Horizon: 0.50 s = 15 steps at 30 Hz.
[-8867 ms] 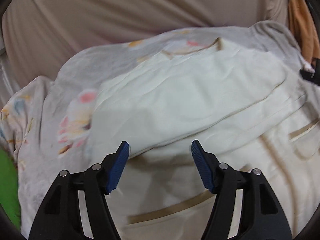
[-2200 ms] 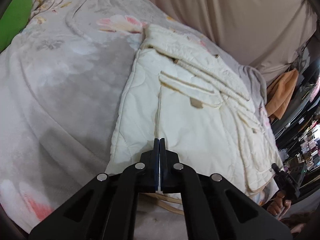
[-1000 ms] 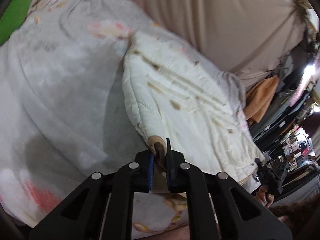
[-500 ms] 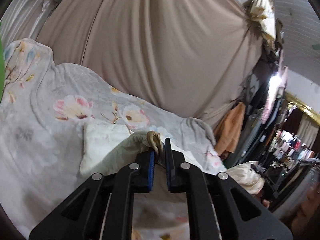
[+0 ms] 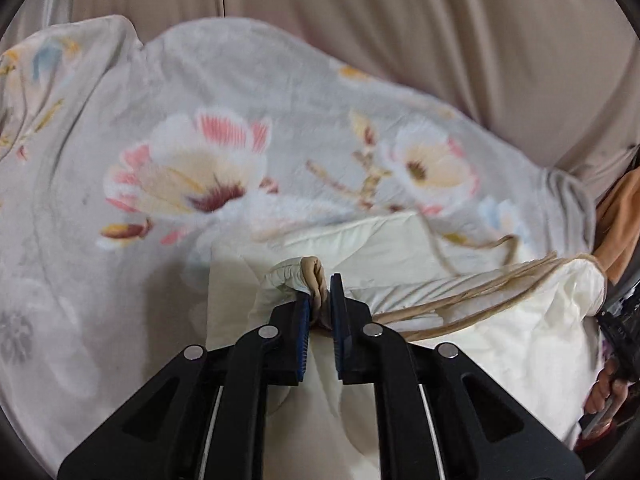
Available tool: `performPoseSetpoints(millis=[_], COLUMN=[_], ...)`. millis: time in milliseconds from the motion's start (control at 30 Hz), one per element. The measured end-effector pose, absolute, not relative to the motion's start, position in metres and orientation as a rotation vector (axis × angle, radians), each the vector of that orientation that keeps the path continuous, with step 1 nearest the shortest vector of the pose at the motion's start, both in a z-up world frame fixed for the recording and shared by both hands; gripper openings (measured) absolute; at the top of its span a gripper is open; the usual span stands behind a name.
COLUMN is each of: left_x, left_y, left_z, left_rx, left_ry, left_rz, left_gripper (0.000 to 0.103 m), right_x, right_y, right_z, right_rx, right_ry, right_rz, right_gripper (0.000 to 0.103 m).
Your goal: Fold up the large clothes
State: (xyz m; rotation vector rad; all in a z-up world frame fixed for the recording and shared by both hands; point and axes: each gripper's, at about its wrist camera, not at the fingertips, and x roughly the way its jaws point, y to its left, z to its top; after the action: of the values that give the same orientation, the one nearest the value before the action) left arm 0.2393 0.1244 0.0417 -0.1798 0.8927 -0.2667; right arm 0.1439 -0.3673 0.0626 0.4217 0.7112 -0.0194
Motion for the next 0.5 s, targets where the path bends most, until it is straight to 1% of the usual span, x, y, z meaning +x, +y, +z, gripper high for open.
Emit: performPoseSetpoints(millis=[167, 300, 400, 433, 467, 500], left_x=[0.247, 0.244, 0.234, 0.225, 0.217, 0.202], left_y=[0.121, 0.117, 0.12, 0.125, 0.129, 0.136], left_z=[0.014, 0.007, 0.021, 0.031, 0.04, 0.055], left_rx=[-0.169, -0.151, -0.158, -0.173, -0.185, -0.195], left_ry=[0.894, 0.845, 0.811, 0.787, 0.761, 0.722], left_rz=[-0.295, -0.282, -0.285, -0.297, -0.309, -0.319], left_gripper=[0.012, 0.012, 0.014, 0.016, 0.022, 0.026], right_x=[0.16, 0.163, 0.153, 0.143, 0.133, 0.118], right_y=[-0.371, -0.365, -0.363, -0.366, -0.369, -0.373], right_z=[0.023, 0.017, 0.029, 0.039, 0.05, 0.063], right_rx=[0.422, 0.394, 0.389, 0.411, 0.436, 0.457], right_ry=[0.789, 0.796, 0.759, 0.729, 0.697, 0.65], right_rz=[-0.028, -0.04, -0.031, -0.022, -0.014, -0.007], right_gripper=[0.005, 0.005, 0.01, 0.015, 0.023, 0.028])
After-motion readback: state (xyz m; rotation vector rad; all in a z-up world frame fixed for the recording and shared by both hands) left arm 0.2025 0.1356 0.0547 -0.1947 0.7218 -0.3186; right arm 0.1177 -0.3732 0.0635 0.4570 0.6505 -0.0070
